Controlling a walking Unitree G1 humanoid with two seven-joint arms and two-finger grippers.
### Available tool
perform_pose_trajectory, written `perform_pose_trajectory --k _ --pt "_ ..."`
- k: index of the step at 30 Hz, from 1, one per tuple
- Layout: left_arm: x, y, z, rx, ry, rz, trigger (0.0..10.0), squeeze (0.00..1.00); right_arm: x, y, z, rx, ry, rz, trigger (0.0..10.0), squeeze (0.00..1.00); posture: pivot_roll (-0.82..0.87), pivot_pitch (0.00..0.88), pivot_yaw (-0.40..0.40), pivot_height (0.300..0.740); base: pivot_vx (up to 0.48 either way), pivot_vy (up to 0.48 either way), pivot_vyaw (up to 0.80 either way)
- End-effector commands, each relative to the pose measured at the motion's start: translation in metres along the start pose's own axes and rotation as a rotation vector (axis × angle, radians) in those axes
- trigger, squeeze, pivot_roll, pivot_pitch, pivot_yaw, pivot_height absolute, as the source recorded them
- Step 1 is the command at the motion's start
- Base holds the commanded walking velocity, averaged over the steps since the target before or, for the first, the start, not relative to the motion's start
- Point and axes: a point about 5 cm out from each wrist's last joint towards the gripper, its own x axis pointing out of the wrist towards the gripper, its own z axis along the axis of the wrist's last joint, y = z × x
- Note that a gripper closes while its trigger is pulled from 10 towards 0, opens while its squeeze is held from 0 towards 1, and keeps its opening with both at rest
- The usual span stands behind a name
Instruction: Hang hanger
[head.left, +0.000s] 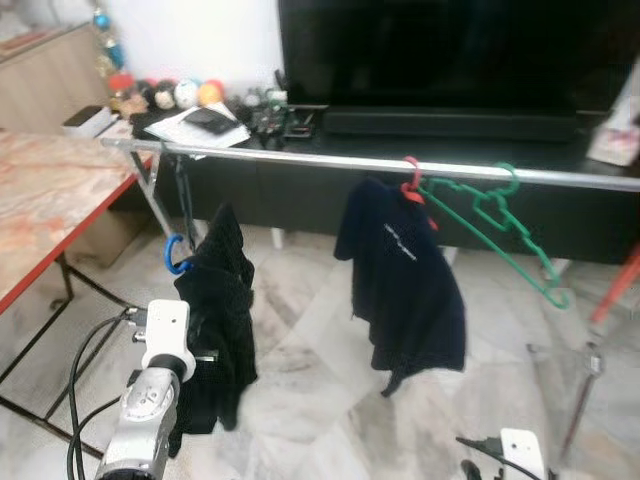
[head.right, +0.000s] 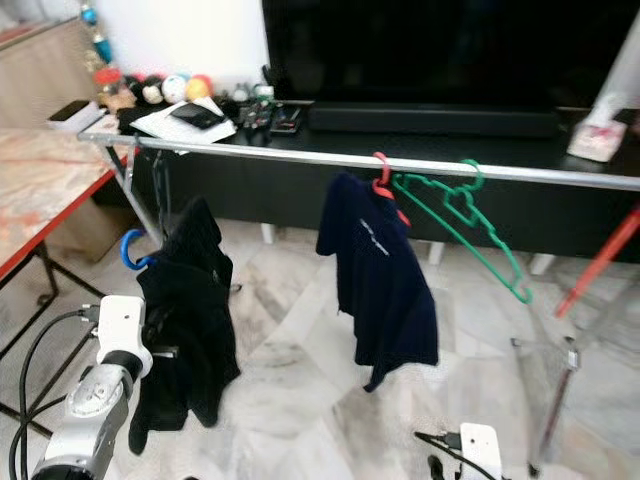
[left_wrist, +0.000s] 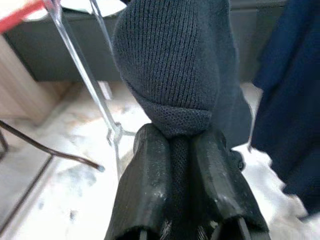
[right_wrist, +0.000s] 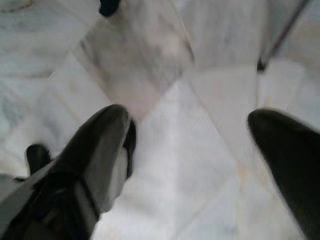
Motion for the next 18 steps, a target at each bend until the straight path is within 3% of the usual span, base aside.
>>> perform_pose_trajectory --k 1,18 --pt "0.003 0.0054 0.0136 0.006 -0.054 0.018 10.0 0.0 0.0003 0.0028 -0.0012 0.009 0.005 0.006 10.0 0.0 -0.09 0.0 0.047 0.74 -0.285 0.0 0.0" --pt "0.0044 0.0068 0.0179 0.0 -0.059 0.006 10.0 0.0 0.0007 0.0017 0.0024 0.011 -0.004 -0.001 10.0 0.0 -0.09 0.003 0.044 0.74 -0.29 0.0 0.0"
